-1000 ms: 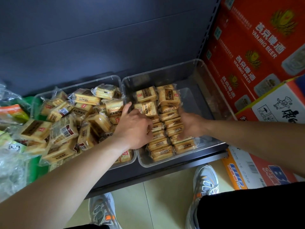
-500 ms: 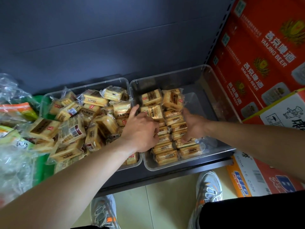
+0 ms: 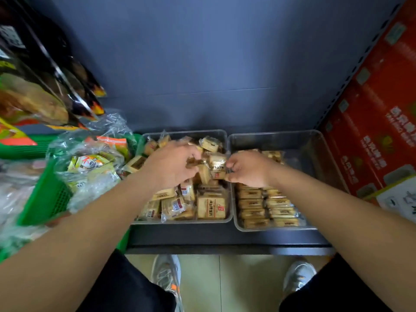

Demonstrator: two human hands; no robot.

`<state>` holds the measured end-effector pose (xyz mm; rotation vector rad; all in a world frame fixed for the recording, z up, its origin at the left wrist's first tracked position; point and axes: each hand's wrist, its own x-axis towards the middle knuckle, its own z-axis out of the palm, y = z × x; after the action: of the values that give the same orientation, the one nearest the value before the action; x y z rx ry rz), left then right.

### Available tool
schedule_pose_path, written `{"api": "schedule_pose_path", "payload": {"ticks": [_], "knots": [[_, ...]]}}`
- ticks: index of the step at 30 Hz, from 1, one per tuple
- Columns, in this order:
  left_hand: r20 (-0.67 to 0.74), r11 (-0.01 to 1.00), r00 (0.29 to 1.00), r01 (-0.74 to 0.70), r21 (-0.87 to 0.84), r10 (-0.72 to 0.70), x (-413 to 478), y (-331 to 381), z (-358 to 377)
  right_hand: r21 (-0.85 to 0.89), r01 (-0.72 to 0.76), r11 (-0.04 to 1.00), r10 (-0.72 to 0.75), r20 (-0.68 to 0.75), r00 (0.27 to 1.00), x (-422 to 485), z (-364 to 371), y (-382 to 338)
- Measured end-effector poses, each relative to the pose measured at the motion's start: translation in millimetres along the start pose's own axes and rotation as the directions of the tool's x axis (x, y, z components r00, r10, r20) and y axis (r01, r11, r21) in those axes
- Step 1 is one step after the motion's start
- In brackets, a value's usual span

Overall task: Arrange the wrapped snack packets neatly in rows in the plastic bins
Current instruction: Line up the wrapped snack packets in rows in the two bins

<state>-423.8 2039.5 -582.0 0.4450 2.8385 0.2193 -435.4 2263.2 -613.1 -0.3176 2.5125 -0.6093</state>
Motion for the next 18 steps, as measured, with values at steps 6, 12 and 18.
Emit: {"api": "schedule_pose_path", "payload": {"ticks": [6,12,18], "knots": [[0.188,0.981,0.963,0.196,-0.006,-0.191,-2.6,-58.6,16.0,-0.137,0.043,0.99,-0.065,-0.165,0.984,39.9,14.3,-5.8],[0.147,0.947,0.966,0.242,-0.209,-0.214,16.8,-66.5,19.1,-0.022,0.037,0.999,-0.042,-0.318,0.947,105.0,12.2,-14.6],[0.15,0.904,0.954,0.294,-0.311,-0.259,29.6,-72.1,17.8,-0.038,-0.058,0.998,0.044,-0.313,0.949,137.7,27.1,-16.4]]}}
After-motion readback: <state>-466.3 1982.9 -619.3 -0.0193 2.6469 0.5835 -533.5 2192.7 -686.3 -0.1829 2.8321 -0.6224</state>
